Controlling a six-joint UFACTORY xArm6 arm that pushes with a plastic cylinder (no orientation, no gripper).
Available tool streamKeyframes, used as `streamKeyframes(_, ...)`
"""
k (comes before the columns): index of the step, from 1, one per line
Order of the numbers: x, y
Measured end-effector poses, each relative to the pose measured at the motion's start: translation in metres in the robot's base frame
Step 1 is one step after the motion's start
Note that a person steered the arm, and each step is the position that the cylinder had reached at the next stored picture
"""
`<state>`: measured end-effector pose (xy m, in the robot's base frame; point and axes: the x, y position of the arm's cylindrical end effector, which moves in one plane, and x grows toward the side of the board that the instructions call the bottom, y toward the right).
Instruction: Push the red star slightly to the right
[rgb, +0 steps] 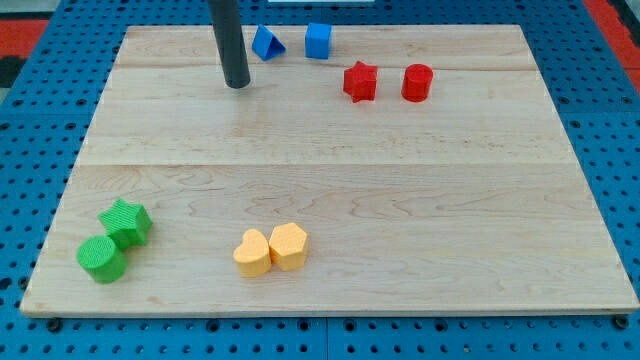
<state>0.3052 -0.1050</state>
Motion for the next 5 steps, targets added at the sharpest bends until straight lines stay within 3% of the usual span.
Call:
streamKeyframes(3,0.004,0.006)
streamKeyframes(5,0.000,0.103)
